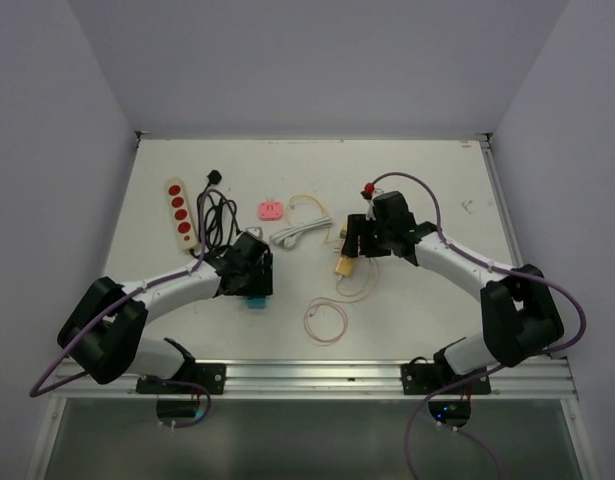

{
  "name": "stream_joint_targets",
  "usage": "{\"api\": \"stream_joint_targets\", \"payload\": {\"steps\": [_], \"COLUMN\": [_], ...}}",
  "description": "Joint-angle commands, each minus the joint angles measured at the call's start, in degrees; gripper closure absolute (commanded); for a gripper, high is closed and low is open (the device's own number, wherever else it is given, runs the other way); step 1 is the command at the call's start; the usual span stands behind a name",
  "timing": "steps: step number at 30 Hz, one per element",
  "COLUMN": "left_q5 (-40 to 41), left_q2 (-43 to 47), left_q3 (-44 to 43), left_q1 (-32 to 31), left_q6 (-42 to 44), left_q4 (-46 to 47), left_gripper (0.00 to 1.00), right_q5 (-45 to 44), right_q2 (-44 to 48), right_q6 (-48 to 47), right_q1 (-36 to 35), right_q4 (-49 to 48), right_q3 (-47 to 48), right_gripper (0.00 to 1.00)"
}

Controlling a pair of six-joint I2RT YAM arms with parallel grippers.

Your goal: Pull the plug off the socket

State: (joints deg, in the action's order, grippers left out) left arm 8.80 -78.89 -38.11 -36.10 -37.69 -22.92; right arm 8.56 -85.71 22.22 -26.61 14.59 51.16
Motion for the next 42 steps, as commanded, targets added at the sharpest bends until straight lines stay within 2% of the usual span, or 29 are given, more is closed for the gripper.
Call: {"api": "stream_joint_targets", "payload": {"steps": [1,5,11,14,18,23,27,30,33,36,37,42], "left_q5": [1.7,2.1,6.9,8.8,7.8,7.4,7.9,9.1,9.2,8.9,8.9,8.2], "left_q2": [1.0,2.2,3.2,3.0,1.0,-4.2,-6.8,-8.0,-8.6,-8.6,-8.7,-8.6], "left_q3": [-2.5,-4.7,-10.7,-14.3,-15.5,-18.7,-20.0,-20.6,-21.0,-21.6,-21.7,-21.9], "left_q1": [-0.6,-0.6,-0.6,0.3,3.4,3.8,3.8,3.8,3.8,3.9,3.8,3.8], "left_q6": [-2.6,-2.6,-3.4,-1.7,0.0,1.0,1.4,1.4,1.0,0.7,0.4,-0.5], "left_q4": [0.4,-1.6,-9.0,-9.6,-8.2,-8.2,-8.6,-9.1,-8.9,-8.9,-9.2,-9.4], "left_gripper": [0.22,0.01,0.0,0.0,0.01,0.0,0.01,0.05,0.16,0.32,0.42,0.67], "right_q5": [0.9,1.7,3.2,3.6,-1.8,-8.4,-8.7,-3.7,-2.7,-2.4,-2.1,-1.4], "right_q2": [5.2,7.6,10.6,11.3,12.1,12.6,12.0,8.4,4.6,0.2,-0.9,-7.9], "right_q6": [0.3,0.3,1.3,2.7,5.7,15.6,18.2,20.7,23.7,25.3,26.3,29.8], "right_q1": [-0.1,-0.1,-0.6,-1.7,-7.4,-13.0,-16.6,-17.9,-20.5,-23.1,-23.7,-25.5], "right_q4": [-2.5,-2.2,-3.1,-4.2,-6.2,-12.6,-18.0,-23.1,-29.3,-33.5,-34.4,-41.7], "right_q3": [-0.6,-0.6,-1.3,-1.9,-3.1,-6.9,-8.1,-8.1,-8.8,-8.1,-7.7,-7.7], "right_gripper": [0.31,0.23,0.19,0.19,0.19,0.2,0.2,0.2,0.22,0.23,0.23,0.24]}}
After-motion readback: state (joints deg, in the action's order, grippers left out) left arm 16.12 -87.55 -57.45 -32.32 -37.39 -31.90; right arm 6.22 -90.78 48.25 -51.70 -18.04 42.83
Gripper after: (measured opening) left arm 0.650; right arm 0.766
